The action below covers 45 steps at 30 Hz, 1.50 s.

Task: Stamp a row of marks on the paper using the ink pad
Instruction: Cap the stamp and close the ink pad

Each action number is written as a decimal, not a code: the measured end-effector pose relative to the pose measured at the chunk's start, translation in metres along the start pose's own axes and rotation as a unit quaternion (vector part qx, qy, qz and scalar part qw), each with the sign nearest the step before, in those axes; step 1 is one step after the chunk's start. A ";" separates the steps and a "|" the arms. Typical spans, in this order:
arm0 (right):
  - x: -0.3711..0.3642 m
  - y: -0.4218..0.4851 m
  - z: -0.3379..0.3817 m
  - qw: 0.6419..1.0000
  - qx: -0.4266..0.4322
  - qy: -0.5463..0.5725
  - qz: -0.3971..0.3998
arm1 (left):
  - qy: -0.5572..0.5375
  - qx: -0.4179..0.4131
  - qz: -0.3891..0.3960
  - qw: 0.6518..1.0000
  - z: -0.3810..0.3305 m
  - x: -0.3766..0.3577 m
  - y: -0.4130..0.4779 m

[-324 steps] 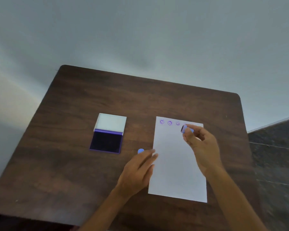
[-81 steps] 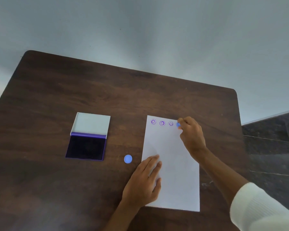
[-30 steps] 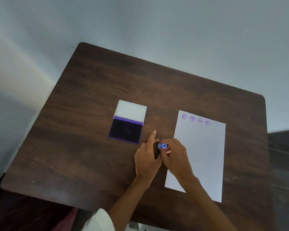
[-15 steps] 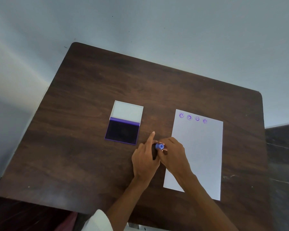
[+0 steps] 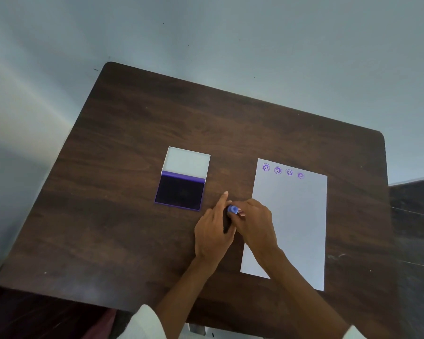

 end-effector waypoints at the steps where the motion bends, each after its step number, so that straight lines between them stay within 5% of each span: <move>1: 0.000 -0.001 0.002 1.000 0.004 0.005 -0.006 | -0.004 -0.002 0.014 1.000 0.000 0.002 -0.001; 6: -0.007 -0.007 0.008 0.999 0.003 0.005 -0.042 | -0.016 0.045 0.090 0.995 0.009 0.023 -0.008; 12: 0.008 -0.014 0.025 0.992 0.045 -0.026 -0.111 | -0.042 -0.043 -0.039 0.997 0.017 0.110 0.013; 17: 0.018 0.008 0.066 0.985 0.040 0.083 -0.146 | -0.114 0.166 -0.181 0.963 0.053 0.161 0.043; 22: 0.012 0.048 0.101 0.989 -0.019 0.127 -0.079 | -0.117 0.246 -0.079 0.959 0.077 0.165 0.069; 30: 0.001 0.079 0.108 0.977 -0.104 0.169 -0.075 | -0.096 0.231 -0.008 0.968 0.081 0.158 0.100; 45: -0.003 0.060 0.107 0.968 -0.059 0.237 -0.065 | -0.219 0.230 0.034 0.947 0.087 0.166 0.088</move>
Point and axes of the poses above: each hand's wrist, its own y-axis towards the middle knuckle, its own x-axis out of the back of the hand, z = x × y, the point moved 1 cm from there along y, towards the middle knuckle, and after that the axes turned 11 degrees about z, right-handed, at the moved point
